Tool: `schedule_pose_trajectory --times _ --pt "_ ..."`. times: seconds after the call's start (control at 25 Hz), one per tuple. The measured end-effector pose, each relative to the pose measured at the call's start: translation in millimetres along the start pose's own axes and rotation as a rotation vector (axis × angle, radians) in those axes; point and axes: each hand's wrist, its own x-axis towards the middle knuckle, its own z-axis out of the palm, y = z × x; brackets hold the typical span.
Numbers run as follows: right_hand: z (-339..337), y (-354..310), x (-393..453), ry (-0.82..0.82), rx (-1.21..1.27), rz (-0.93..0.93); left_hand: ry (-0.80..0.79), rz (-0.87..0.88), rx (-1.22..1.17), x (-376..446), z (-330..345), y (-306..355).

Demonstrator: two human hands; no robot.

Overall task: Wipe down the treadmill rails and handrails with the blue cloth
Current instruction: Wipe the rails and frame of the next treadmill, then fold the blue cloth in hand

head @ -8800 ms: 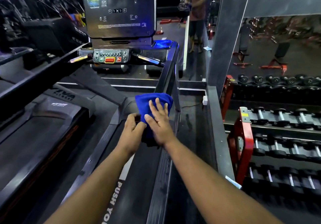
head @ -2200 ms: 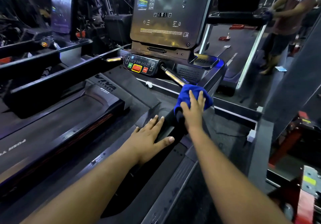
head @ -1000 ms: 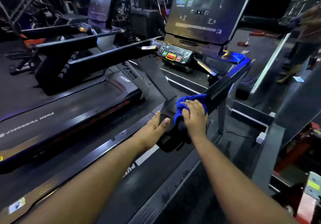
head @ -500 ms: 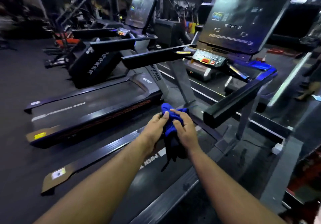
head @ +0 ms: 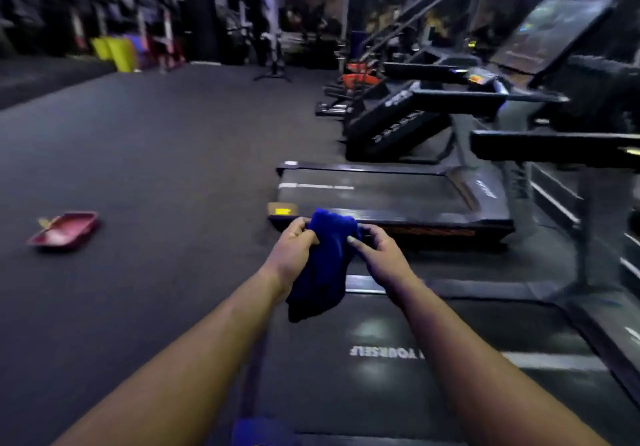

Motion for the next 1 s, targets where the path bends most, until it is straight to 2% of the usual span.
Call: schedule_pose_trajectory --times 0.12,0.2,0.36,0.44,0.56,0.68,0.88,1.0 --pt "61.2 -10.2 35.5 -0.227 0.022 0.002 0.161 -0.018 0.150 -10.5 -71.8 2.8" --pt "99.2 -16.6 53.8 -0.355 -0.064 -0.024 0.255 -0.029 0.283 -21.2 -111.6 4.3" --pt "174.8 -33.0 79.0 -0.461 -0.264 -0.283 0.447 -0.030 0.641 -47.3 -180.8 -1.8" --pt "213.8 -50.5 82.2 -0.559 -0.275 -0.366 0.493 -0.013 0.724 -58.7 -212.7 -1.5" --pt "269.1 -73.9 82.5 -0.733 -0.326 -0.465 0.472 0.014 0.848 -64.9 -263.2 1.8" --pt "316.4 -88.6 98.0 -0.723 -0.217 -0.461 0.436 -0.029 0.891 -68.4 -317.0 -7.2" --pt "405.0 -102.6 136.4 -0.622 -0.075 -0.306 0.337 -0.235 0.580 -84.4 -422.6 -37.7" --pt "454.6 -102.2 164.3 -0.485 -0.208 -0.323 0.451 -0.216 0.436 -94.7 -486.3 -34.0"
